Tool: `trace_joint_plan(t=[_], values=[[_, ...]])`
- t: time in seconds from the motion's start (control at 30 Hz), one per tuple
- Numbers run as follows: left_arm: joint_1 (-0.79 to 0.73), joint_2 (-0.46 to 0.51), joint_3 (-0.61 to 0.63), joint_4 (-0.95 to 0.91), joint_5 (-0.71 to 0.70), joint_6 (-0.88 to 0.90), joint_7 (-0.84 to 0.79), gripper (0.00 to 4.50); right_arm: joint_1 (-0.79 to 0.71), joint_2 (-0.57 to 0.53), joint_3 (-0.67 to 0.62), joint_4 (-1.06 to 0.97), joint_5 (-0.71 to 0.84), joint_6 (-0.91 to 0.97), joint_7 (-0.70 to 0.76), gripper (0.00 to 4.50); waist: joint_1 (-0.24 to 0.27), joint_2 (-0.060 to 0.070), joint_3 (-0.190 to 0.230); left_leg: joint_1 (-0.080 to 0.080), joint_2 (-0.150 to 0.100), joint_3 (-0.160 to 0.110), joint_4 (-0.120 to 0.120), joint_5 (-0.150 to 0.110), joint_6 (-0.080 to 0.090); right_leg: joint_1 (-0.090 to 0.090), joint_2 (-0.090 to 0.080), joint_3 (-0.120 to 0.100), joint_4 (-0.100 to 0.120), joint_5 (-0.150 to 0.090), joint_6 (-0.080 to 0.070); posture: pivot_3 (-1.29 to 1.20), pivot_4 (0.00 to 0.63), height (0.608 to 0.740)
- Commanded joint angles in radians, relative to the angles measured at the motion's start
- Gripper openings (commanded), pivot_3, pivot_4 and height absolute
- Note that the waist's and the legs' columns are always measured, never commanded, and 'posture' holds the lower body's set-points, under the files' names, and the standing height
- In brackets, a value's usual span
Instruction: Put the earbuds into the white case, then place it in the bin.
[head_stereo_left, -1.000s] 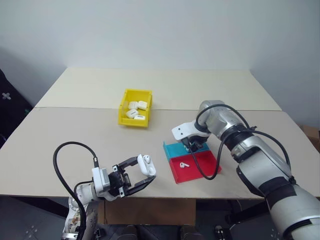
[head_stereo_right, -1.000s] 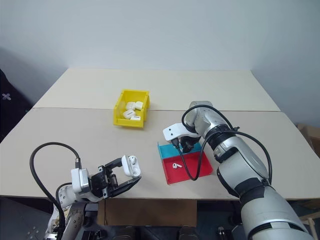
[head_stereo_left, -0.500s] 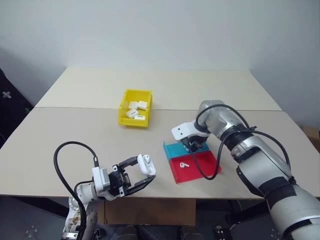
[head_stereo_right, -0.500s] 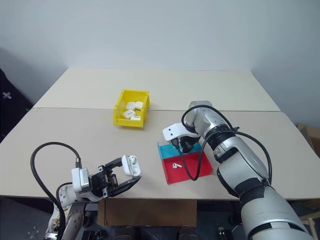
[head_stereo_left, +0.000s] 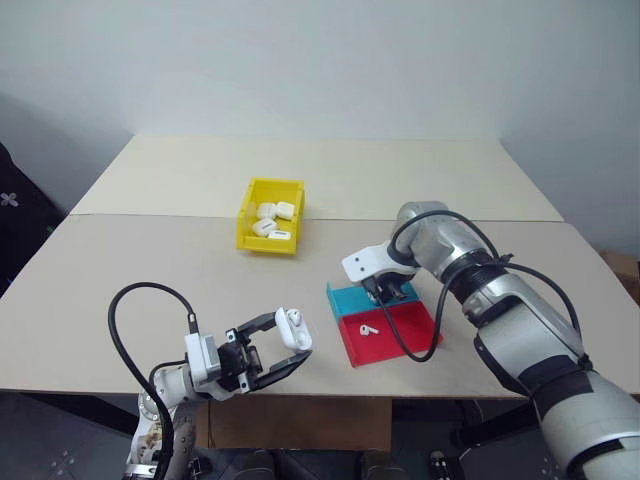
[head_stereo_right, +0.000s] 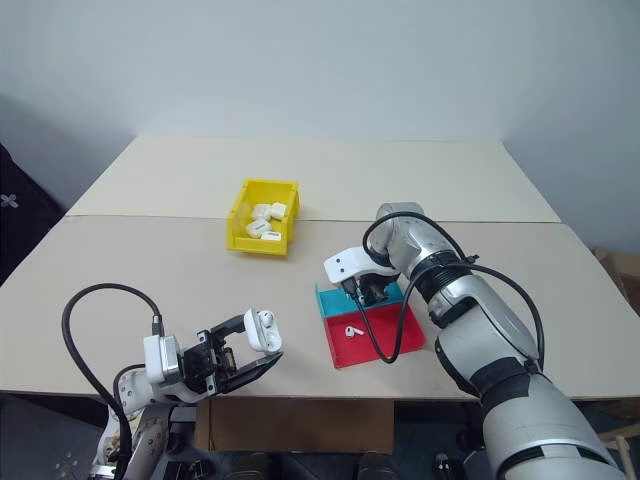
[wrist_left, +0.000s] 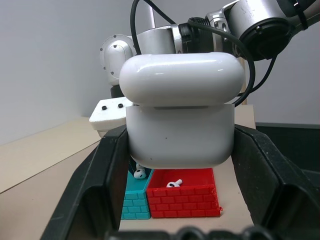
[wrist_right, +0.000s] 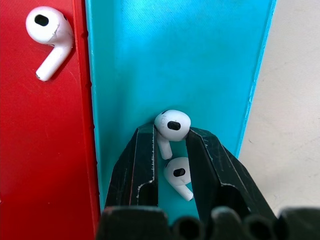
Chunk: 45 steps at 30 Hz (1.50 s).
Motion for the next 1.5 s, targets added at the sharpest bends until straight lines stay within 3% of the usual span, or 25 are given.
trace_joint_plan(t=[0.03,0.23,0.4,0.53,0.67,0.77,0.93,1.5], values=[[-0.025,-0.003,0.0,-0.004,0.0,-0.026,0.006,2.76,-0.025,-0.031,-0.082,-0.085,0.055,0.051,0.018,0.98,0.001,0.0,0.0,0.0,0.0,0.0,0.0,0.0,0.0,0.0,0.0,0.0,0.0,0.0,0.0,0.0,0.15,0.74],[-0.061,0.002,0.018,0.004,-0.018,-0.011,0.015,2.76,-0.028,-0.101,-0.229,-0.243,0.176,0.22,0.044,0.98,0.005,0.0,0.0,0.0,0.0,0.0,0.0,0.0,0.0,0.0,0.0,0.0,0.0,0.0,0.0,0.0,0.15,0.74],[-0.143,-0.015,0.024,0.003,-0.043,0.037,0.062,2.76,0.009,-0.131,-0.605,-0.508,0.487,0.618,-0.057,0.98,0.007,0.0,0.0,-0.001,0.0,-0.001,0.0,0.0,0.0,0.0,0.0,0.0,0.0,0.0,0.0,0.0,0.15,0.74],[-0.23,-0.035,0.02,0.03,-0.059,0.084,0.083,2.76,0.164,-0.079,-0.964,-0.821,0.791,0.825,-0.208,0.98,0.018,-0.001,0.0,-0.001,0.0,-0.003,0.0,0.0,0.0,0.002,0.0,-0.003,-0.001,0.0,0.001,0.0,0.15,0.74],[-0.316,-0.06,0.009,0.079,-0.073,0.111,0.06,2.76,0.389,-0.015,-1.114,-1.151,1.04,0.893,-0.301,0.98,0.019,-0.001,0.0,-0.001,-0.001,-0.003,0.0,0.0,0.0,0.003,0.0,-0.003,-0.001,-0.001,0.001,0.0,0.15,0.74],[-0.379,-0.077,-0.005,0.113,-0.093,0.14,0.022,2.76,0.55,0.026,-1.106,-1.339,1.135,0.82,-0.343,0.98,0.012,0.0,0.0,-0.001,-0.001,-0.004,0.001,0.0,0.0,0.002,0.0,-0.002,0.0,-0.001,0.002,0.0,0.15,0.74],[-0.443,-0.086,-0.021,0.14,-0.125,0.212,-0.044,2.76,0.662,0.055,-1.003,-1.437,1.152,0.701,-0.429,0.98,-0.008,0.0,-0.001,0.002,-0.001,-0.005,0.001,0.0,0.0,0.004,0.001,-0.001,0.001,-0.004,0.007,0.0,0.15,0.74],[-0.497,-0.15,-0.026,0.203,-0.12,0.236,-0.139,2.76,0.713,-0.057,-0.789,-1.423,1.264,0.675,-0.532,0.98,0.001,0.0,-0.001,0.0,-0.001,-0.006,0.001,0.001,0.0,0.003,0.001,-0.001,0.0,-0.003,0.006,0.0,0.15,0.74]])
